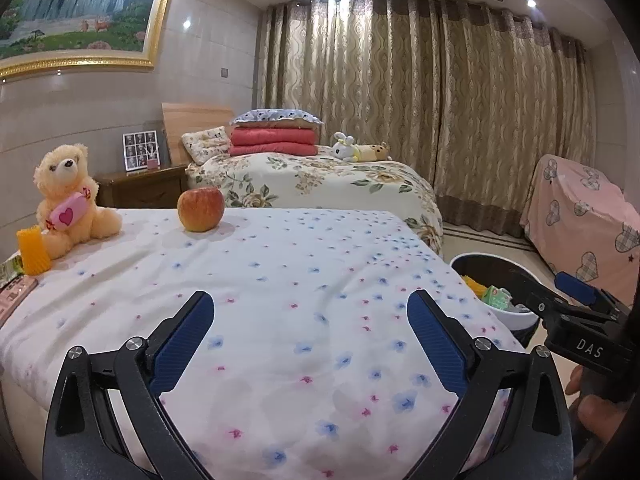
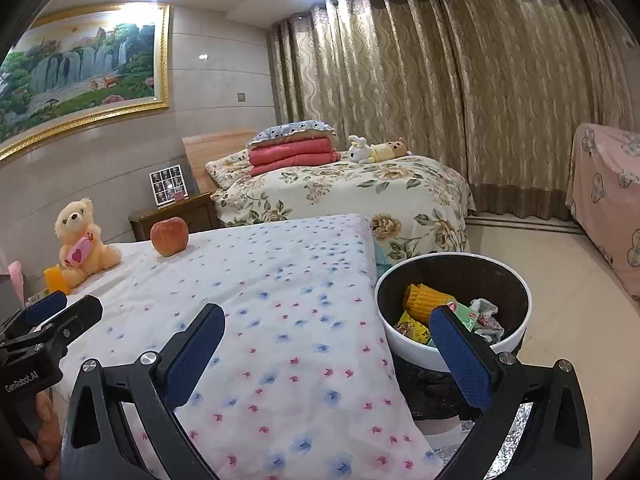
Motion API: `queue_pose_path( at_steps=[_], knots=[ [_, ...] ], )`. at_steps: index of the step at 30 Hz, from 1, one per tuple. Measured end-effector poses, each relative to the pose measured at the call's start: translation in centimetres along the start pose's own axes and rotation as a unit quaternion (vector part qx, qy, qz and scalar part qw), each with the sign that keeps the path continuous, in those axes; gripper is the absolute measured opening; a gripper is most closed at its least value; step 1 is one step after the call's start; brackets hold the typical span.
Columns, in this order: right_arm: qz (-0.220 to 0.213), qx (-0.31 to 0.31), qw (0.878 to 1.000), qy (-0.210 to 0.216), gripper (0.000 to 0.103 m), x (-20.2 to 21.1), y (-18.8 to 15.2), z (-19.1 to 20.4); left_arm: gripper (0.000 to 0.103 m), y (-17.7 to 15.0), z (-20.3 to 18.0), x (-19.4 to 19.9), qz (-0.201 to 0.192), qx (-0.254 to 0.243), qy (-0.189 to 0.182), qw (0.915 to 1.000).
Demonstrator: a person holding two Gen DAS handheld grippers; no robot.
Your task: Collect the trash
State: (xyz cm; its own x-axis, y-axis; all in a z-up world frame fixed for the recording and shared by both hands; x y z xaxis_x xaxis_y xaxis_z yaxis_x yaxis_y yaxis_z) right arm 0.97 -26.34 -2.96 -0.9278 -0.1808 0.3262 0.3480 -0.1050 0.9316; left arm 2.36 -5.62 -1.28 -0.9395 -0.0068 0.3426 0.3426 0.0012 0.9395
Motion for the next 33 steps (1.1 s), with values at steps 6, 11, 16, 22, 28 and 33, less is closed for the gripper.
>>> queue_pose_path(
  at_steps=[6, 11, 16, 22, 28, 33],
  knots=[
    [0.006, 0.008, 1.000, 0.002, 0.103, -0.49, -0.19, 0.51, 0.101, -0.05, 0.26, -0.24, 0.001, -0.001, 0.012, 0.9999],
    [0.007, 0.007, 1.000, 0.004, 0.103, -0.51, -0.32, 0.58, 0.101, -0.31, 0.54, -0.32, 0.006, 0.002, 0.021, 0.9998],
    [0.008, 0.007, 1.000, 0.005, 0.103, -0.52, -0.39, 0.62, 0.101, -0.39, 0.76, -0.27, 0.008, 0.004, 0.026, 0.9996],
    [0.007, 0.007, 1.000, 0.008, 0.103, -0.39, -0.51, 0.89, 0.101, -0.25, 0.81, -0.18, 0.007, 0.006, 0.028, 0.9996],
    [0.008, 0.007, 1.000, 0.008, 0.103, -0.35, -0.53, 0.98, 0.101, -0.26, 0.86, -0.09, 0.010, 0.006, 0.028, 0.9995],
    [0.008, 0.004, 1.000, 0.010, 0.103, -0.36, -0.55, 0.94, 0.101, -0.17, 0.86, 0.13, 0.004, 0.004, 0.031, 0.9995]
  ],
)
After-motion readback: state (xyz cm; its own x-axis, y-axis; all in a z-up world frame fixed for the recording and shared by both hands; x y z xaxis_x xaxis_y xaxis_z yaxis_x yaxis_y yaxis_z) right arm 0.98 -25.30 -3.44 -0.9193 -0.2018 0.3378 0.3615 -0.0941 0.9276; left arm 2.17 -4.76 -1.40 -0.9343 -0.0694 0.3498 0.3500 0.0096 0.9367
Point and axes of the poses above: each gripper's, at about its wrist camera, not at the fingertips, and x roughly against the way its jaws point, z to its left, y to its top, the point moved 3 cm from there along -x, roughly the way its jaws point, and after that the axes turned 7 degrees about y, right-handed, at the moved point
